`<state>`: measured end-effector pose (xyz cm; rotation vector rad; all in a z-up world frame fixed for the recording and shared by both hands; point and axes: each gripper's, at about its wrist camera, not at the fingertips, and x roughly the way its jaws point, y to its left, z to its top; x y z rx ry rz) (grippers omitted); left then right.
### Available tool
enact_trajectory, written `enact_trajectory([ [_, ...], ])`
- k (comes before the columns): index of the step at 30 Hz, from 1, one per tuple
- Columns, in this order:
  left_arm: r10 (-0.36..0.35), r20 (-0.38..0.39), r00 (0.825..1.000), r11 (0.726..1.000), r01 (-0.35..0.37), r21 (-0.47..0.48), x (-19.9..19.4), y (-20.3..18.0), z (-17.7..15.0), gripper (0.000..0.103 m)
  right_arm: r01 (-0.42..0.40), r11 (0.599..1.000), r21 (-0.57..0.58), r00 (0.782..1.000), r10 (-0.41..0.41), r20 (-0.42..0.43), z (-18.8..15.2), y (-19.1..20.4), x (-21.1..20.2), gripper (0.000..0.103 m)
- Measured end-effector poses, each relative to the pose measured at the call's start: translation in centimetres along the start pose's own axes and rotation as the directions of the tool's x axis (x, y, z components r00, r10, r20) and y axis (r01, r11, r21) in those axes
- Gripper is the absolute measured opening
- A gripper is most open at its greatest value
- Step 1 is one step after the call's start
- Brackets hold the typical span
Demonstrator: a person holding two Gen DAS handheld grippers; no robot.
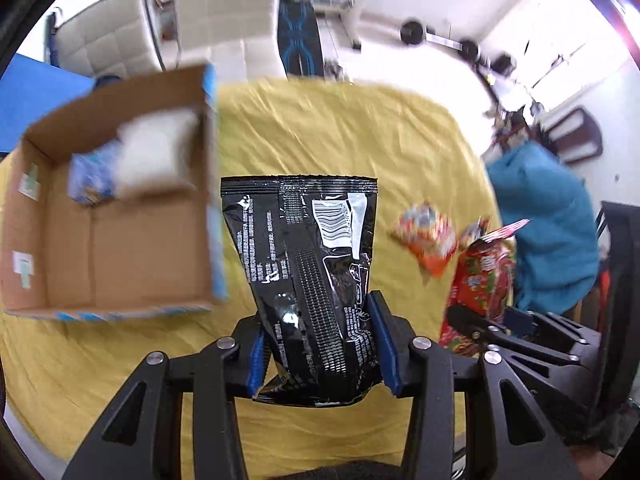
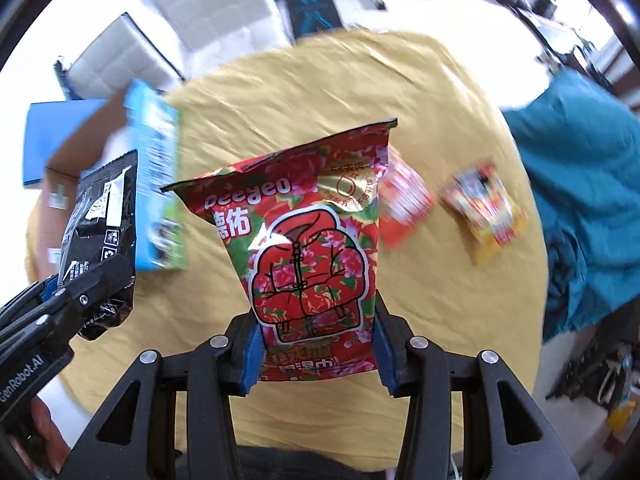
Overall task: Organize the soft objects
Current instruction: 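Carry the black bag and red packet with both tools into the box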
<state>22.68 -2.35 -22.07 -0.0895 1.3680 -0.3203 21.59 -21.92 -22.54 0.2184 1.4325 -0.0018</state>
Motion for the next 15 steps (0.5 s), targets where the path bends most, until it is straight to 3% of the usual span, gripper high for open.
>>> enact_trajectory([
  [7, 0.019, 0.130, 0.991, 0.997, -0.009, -0.076, -6.9, 9.2, 3.8, 0.041, -0.092, 0.988, -0.121, 0.994, 0.098, 0.043, 3.8, 11.5, -1.0, 0.048],
  [15, 0.128, 0.145, 0.981, 0.975, -0.098, -0.198, -7.2, 20.7, 5.6, 0.041, -0.105, 0.973, -0.208, 0.994, 0.102, -0.028, 5.8, 23.5, 4.2, 0.048],
])
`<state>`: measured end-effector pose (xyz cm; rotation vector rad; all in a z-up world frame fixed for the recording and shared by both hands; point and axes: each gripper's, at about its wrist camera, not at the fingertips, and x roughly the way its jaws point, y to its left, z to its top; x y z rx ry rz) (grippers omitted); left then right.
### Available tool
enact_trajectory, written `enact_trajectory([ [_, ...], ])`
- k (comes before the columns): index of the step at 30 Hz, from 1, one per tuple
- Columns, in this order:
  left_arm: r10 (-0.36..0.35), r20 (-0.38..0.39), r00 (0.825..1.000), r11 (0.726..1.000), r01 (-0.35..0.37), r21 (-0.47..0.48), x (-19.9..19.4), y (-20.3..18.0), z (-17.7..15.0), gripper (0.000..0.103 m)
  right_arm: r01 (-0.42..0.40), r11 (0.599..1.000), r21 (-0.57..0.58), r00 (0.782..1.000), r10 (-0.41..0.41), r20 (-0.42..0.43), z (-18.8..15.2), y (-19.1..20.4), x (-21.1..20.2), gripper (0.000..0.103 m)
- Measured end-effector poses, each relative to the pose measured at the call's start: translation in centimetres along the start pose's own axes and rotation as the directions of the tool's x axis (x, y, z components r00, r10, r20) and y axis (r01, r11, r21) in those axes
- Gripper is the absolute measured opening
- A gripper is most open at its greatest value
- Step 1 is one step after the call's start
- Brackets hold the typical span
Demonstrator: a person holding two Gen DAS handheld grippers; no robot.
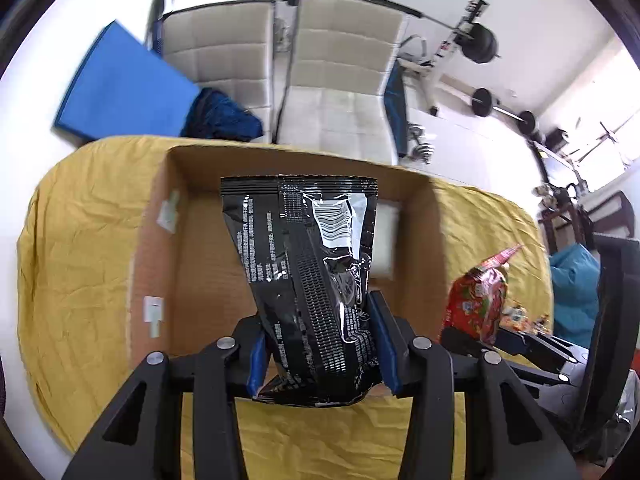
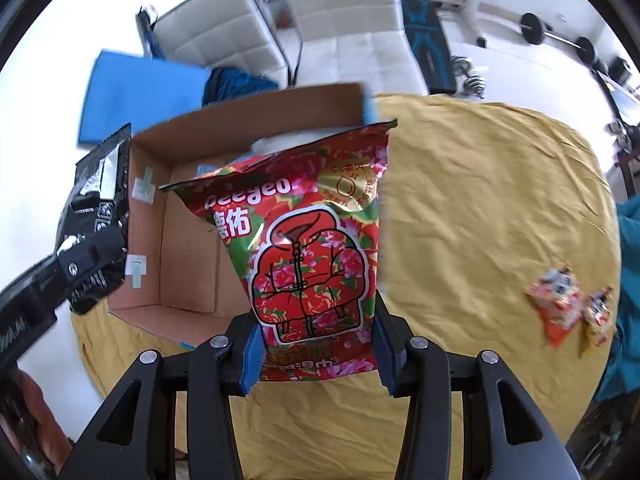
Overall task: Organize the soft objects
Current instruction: 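Carry the black bag and red packet with both tools into the box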
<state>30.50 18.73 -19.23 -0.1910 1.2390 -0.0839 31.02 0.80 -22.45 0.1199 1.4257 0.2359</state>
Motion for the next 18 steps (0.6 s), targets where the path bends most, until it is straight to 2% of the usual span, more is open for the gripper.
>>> enact_trajectory([
  [5, 0.056, -0.065, 0.996, 0.994, -0.062, -0.094, 4.3, 6.8, 1.4, 0.041, 0.013, 1.000, 0.003, 0.995, -0.012, -0.102, 1.3, 3.4, 5.9, 0.048],
  [10, 0.107, -0.146, 0.984, 0.983, -0.126, -0.134, 9.6, 10.8, 2.8, 0.041, 0.052, 0.999, 0.018, 0.980, -0.047, -0.192, 2.1, 4.2, 11.9, 0.048],
  [13, 0.106, -0.194, 0.975, 0.982, -0.133, -0.134, 12.2, 11.9, 3.5, 0.038, 0.090, 0.996, 0.009, 0.971, -0.086, -0.225, 2.2, 4.7, 14.2, 0.048],
  [18, 0.127, -0.248, 0.960, 0.984, -0.154, -0.092, 15.7, 11.5, 4.2, 0.038, 0.148, 0.989, -0.012, 0.953, -0.146, -0.267, 2.1, 5.1, 17.2, 0.048],
])
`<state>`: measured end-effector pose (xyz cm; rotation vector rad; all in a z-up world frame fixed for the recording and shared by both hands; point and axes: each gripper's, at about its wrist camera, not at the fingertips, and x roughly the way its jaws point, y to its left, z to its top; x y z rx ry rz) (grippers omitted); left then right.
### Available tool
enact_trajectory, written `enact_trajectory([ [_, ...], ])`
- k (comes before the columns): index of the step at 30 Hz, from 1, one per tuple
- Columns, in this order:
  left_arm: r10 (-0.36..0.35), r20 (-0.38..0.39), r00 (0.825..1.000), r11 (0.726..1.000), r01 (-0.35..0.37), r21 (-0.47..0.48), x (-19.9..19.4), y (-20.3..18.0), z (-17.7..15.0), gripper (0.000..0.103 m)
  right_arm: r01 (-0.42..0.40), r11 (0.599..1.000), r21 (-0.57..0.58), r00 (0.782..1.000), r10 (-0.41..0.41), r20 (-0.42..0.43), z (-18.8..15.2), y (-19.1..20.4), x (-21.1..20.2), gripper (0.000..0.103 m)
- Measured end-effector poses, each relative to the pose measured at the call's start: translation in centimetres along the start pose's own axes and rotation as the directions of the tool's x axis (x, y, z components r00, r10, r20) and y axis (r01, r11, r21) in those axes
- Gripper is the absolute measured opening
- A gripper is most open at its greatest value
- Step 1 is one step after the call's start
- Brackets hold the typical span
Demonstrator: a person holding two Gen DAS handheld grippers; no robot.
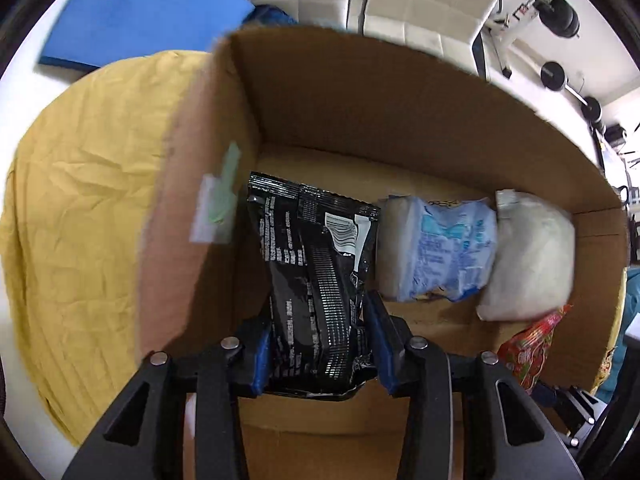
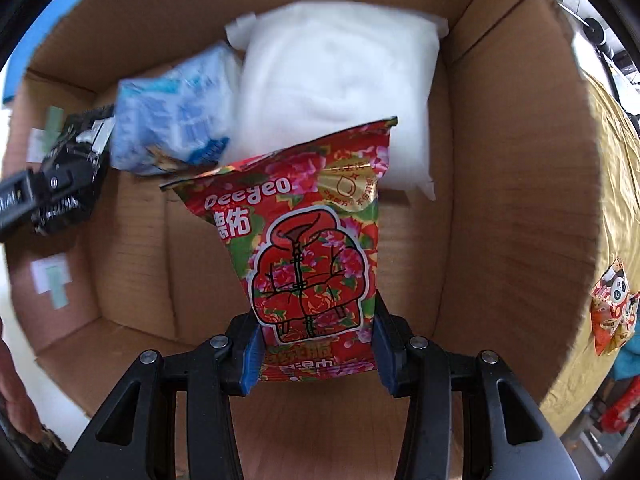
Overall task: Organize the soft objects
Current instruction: 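Carry the black bag and red packet with both tools into the box, then open both tools to drop the bags in the box and lift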
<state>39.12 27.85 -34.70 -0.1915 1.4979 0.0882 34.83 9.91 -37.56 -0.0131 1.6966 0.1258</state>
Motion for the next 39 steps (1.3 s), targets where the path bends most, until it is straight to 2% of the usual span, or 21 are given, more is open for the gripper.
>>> enact_trajectory([
  [6, 0.031, -0.060, 0.998, 0.999, -0.029, 0.028, 3.2, -0.6, 0.8, 0.038, 0.037, 0.999, 0.000, 0.999, -0.037, -0.039, 0.1, 0.5, 2.4, 0.048],
  [18, 0.039, -0.074, 0.997, 0.998, -0.035, 0.053, 3.7, -1.3, 2.1, 0.039, 0.008, 0.999, 0.036, 0.997, -0.006, -0.071, 1.9, -0.3, 4.0, 0.051],
  [19, 0.039, -0.082, 0.996, 0.998, -0.035, 0.051, 3.5, -1.5, 2.2, 0.041, 0.003, 0.999, 0.036, 0.998, -0.001, -0.068, 2.1, -0.6, 4.0, 0.052],
  [21, 0.036, -0.094, 0.995, 0.999, -0.032, 0.041, 2.9, -1.6, 2.1, 0.043, -0.006, 0.999, 0.035, 0.999, 0.008, -0.054, 2.8, -1.5, 3.2, 0.062],
  [26, 0.020, -0.078, 0.997, 0.999, -0.016, 0.042, 0.1, -2.4, 1.7, 0.056, -0.035, 0.999, 0.018, 0.999, 0.035, 0.000, 3.0, -1.6, 0.5, 0.075],
  [30, 0.011, -0.028, 1.000, 0.999, -0.010, 0.049, -3.1, -3.2, 0.5, 0.066, -0.067, 0.998, 0.008, 0.997, 0.066, 0.049, 2.6, -1.9, -2.0, 0.088],
  [31, 0.004, -0.009, 1.000, 0.999, -0.004, 0.047, -3.9, -3.3, 0.1, 0.071, -0.068, 0.998, 0.002, 0.996, 0.068, 0.064, 2.5, -1.9, -2.6, 0.091],
  [33, -0.004, 0.017, 1.000, 0.999, 0.003, 0.046, -5.3, -3.5, -0.8, 0.079, -0.063, 0.998, -0.015, 0.994, 0.064, 0.093, 1.9, -1.9, -3.9, 0.102],
  [37, -0.009, 0.084, 0.996, 0.999, 0.006, 0.037, -7.8, -3.1, -3.0, 0.099, -0.055, 0.998, -0.042, 0.987, 0.060, 0.148, 0.3, -1.2, -6.0, 0.103],
  [39, -0.017, 0.106, 0.994, 0.999, 0.014, 0.036, -8.3, -2.0, -4.2, 0.101, -0.061, 0.996, -0.060, 0.983, 0.071, 0.171, -0.3, -0.9, -7.0, 0.103],
])
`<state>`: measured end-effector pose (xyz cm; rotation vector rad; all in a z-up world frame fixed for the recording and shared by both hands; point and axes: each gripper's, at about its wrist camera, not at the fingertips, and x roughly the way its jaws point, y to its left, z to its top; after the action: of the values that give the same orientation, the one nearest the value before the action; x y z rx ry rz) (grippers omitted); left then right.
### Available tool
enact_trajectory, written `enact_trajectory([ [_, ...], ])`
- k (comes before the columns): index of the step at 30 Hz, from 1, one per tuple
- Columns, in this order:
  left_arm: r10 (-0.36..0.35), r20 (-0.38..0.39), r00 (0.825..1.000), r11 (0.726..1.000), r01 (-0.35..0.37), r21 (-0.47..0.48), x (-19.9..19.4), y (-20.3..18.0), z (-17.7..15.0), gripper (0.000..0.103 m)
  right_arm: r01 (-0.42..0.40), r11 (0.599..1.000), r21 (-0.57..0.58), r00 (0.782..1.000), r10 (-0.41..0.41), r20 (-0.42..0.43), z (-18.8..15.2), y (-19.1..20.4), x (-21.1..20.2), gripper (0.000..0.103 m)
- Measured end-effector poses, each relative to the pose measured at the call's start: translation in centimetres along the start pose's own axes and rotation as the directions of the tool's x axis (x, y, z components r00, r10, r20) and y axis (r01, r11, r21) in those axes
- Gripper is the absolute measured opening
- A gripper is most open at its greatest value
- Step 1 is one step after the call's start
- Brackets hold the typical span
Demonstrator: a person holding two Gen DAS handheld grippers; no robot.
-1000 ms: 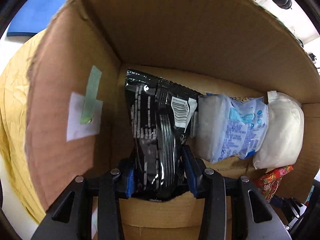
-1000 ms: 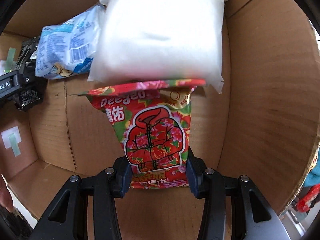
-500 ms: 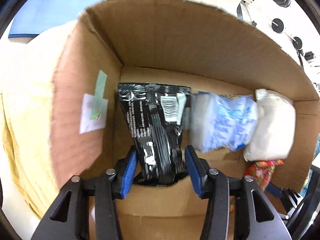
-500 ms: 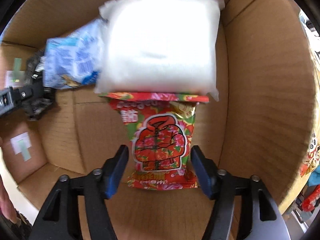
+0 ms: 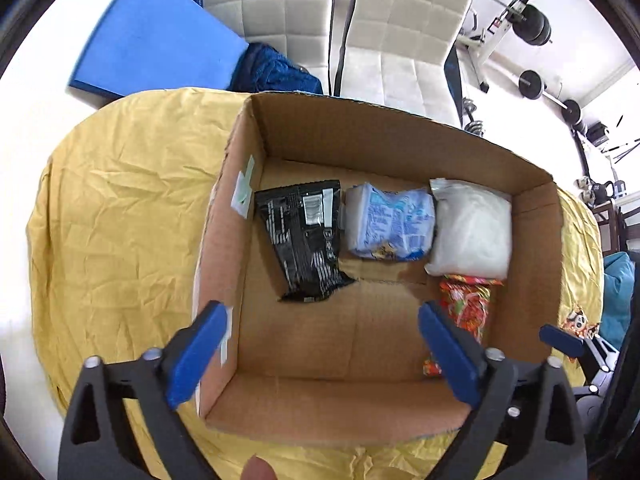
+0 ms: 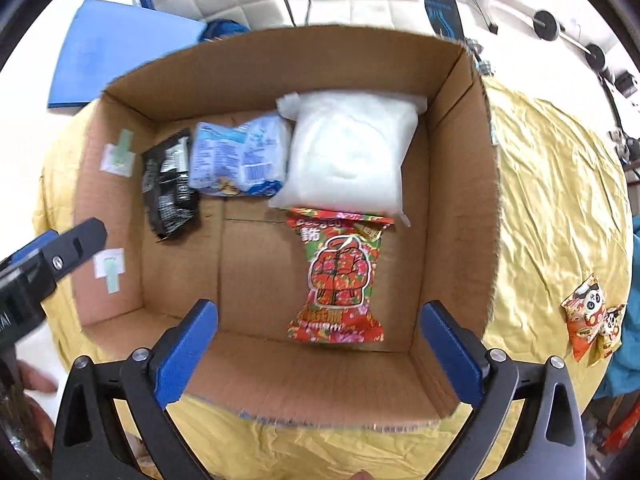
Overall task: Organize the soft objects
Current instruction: 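Open both tools to drop the bags in the box and lift, then move both tools toward the two panda snack packets on the table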
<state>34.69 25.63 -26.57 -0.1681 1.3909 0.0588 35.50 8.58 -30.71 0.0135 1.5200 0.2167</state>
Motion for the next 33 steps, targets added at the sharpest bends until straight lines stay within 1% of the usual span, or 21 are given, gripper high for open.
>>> enact_trajectory([
  [2, -0.015, 0.019, 1.000, 1.000, 0.015, -0.007, -0.7, 0.2, -1.1, 0.102, -0.005, 1.000, -0.016, 1.000, 0.006, 0.021, -1.2, 0.6, -1.4, 0.103],
  [6, -0.024, 0.066, 0.998, 1.000, 0.025, -0.016, -3.5, 0.4, -2.9, 0.102, -0.010, 1.000, -0.025, 0.998, 0.012, 0.068, -2.9, 0.9, -4.1, 0.103],
  [11, 0.032, 0.149, 0.988, 1.000, -0.031, -0.005, -6.4, -0.2, -5.1, 0.102, 0.050, 0.999, -0.019, 0.987, -0.046, 0.152, -5.4, 1.4, -7.3, 0.103],
  [17, 0.081, 0.241, 0.967, 0.997, -0.083, -0.003, -10.2, -0.6, -7.4, 0.102, 0.029, 1.000, -0.012, 0.975, -0.025, 0.219, -8.3, 0.9, -11.4, 0.103],
  [19, 0.092, 0.260, 0.961, 0.995, -0.096, 0.003, -11.2, -0.9, -8.1, 0.102, 0.027, 1.000, -0.013, 0.971, -0.023, 0.240, -9.2, 0.9, -12.7, 0.103],
  [23, 0.094, 0.286, 0.953, 0.995, -0.099, 0.002, -12.8, -1.2, -9.4, 0.102, 0.004, 1.000, -0.009, 0.962, -0.001, 0.272, -10.9, 0.7, -14.9, 0.103],
  [26, 0.094, 0.295, 0.951, 0.995, -0.099, 0.001, -13.7, -1.5, -10.3, 0.102, -0.006, 1.000, -0.014, 0.955, 0.010, 0.295, -11.9, 0.7, -16.4, 0.103],
  [29, 0.096, 0.299, 0.949, 0.995, -0.101, 0.001, -14.3, -1.8, -10.9, 0.102, -0.013, 1.000, -0.020, 0.951, 0.019, 0.309, -12.6, 0.6, -17.3, 0.103],
  [33, 0.111, 0.313, 0.943, 0.993, -0.117, 0.001, -15.1, -2.5, -11.5, 0.102, -0.038, 0.999, -0.027, 0.949, 0.045, 0.313, -13.0, 0.3, -17.9, 0.103],
])
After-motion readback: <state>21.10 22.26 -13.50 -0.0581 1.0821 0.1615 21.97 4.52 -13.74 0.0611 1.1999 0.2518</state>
